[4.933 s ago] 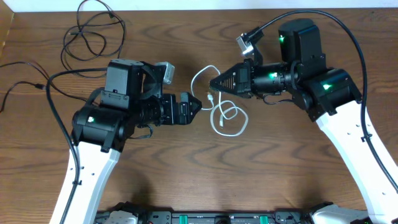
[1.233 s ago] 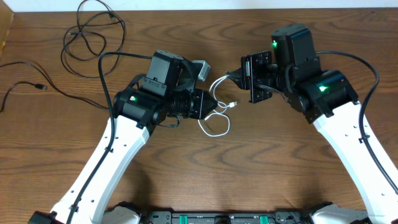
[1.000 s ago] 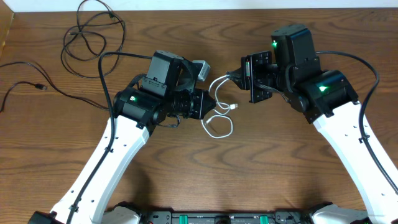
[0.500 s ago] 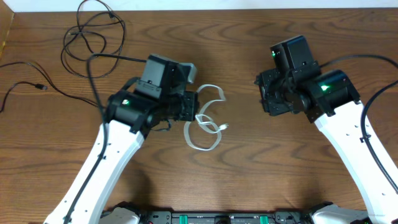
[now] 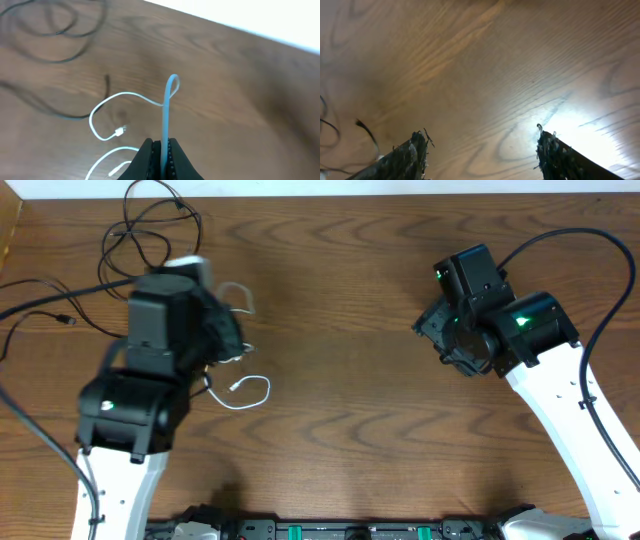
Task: Untangle cables
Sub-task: 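Carry the white cable left with the left gripper and lower it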
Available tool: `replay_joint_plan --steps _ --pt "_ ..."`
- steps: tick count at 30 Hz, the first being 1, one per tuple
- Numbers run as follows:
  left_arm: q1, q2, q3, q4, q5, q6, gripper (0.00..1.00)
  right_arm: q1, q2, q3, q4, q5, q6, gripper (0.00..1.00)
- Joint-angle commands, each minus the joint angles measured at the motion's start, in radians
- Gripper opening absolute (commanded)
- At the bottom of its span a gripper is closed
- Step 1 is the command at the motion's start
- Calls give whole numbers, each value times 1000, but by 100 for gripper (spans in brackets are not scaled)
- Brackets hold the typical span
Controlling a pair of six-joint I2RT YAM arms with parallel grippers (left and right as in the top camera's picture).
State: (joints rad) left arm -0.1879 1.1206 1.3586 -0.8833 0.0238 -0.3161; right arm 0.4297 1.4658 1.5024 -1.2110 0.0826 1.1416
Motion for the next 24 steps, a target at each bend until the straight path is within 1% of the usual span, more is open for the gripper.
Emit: replay_joint_plan --steps 1,6,11,14,16,20,24 --pt "96 4 22 -6 8 -106 8 11 0 -8 -5 12 -74 69" --pt "238 28 21 -37 14 -154 8 29 0 -27 -5 12 -74 69" --pt "415 66 20 -60 22 -154 8 37 0 -32 -5 13 -74 68" --pt "499 107 20 -71 58 -154 8 37 0 -32 0 13 -73 67" --pt "560 151 20 -73 80 -153 8 37 0 -32 4 12 -73 66" --pt "649 244 20 -74 82 -155 8 37 0 -32 -1 12 -74 66" --pt "729 346 20 -81 82 -212 8 37 0 -32 -5 13 -74 66"
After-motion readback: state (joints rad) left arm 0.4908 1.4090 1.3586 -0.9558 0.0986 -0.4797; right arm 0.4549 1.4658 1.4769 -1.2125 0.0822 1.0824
